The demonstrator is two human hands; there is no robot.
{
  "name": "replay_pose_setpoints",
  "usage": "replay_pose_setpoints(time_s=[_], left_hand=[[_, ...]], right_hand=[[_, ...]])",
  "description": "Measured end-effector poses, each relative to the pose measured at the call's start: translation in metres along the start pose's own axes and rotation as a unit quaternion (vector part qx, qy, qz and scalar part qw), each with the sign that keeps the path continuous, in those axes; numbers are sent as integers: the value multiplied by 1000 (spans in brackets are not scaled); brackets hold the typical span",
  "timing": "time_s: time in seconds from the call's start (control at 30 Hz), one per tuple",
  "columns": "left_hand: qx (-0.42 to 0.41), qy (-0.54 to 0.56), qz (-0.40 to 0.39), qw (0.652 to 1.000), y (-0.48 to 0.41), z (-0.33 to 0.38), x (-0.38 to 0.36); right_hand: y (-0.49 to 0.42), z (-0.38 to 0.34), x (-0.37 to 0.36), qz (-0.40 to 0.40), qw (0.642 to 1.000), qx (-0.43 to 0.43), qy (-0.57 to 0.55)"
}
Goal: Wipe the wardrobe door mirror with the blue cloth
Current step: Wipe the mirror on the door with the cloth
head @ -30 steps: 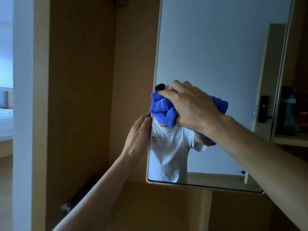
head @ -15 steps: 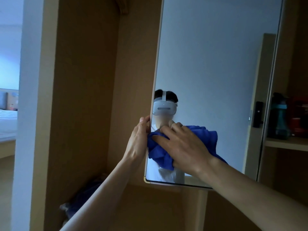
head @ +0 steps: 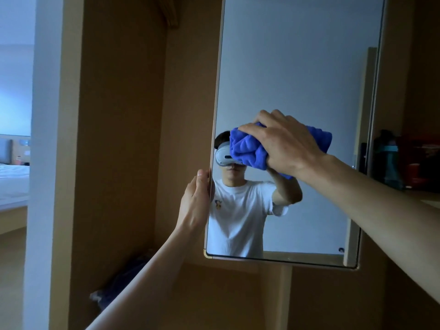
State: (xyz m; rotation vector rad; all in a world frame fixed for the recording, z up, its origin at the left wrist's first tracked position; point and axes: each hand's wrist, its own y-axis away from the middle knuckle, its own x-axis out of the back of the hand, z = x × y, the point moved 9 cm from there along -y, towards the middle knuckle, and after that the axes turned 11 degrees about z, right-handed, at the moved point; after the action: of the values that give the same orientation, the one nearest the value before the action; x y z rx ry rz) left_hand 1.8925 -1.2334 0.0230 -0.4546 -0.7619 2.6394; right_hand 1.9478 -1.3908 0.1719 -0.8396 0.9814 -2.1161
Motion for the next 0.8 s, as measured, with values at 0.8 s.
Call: replay_pose_setpoints(time_s=[0.8], left_hand=[[-58, -129, 38, 989, 13, -17, -11]], right_hand=[[103, -33, -37, -22, 998, 44, -51]])
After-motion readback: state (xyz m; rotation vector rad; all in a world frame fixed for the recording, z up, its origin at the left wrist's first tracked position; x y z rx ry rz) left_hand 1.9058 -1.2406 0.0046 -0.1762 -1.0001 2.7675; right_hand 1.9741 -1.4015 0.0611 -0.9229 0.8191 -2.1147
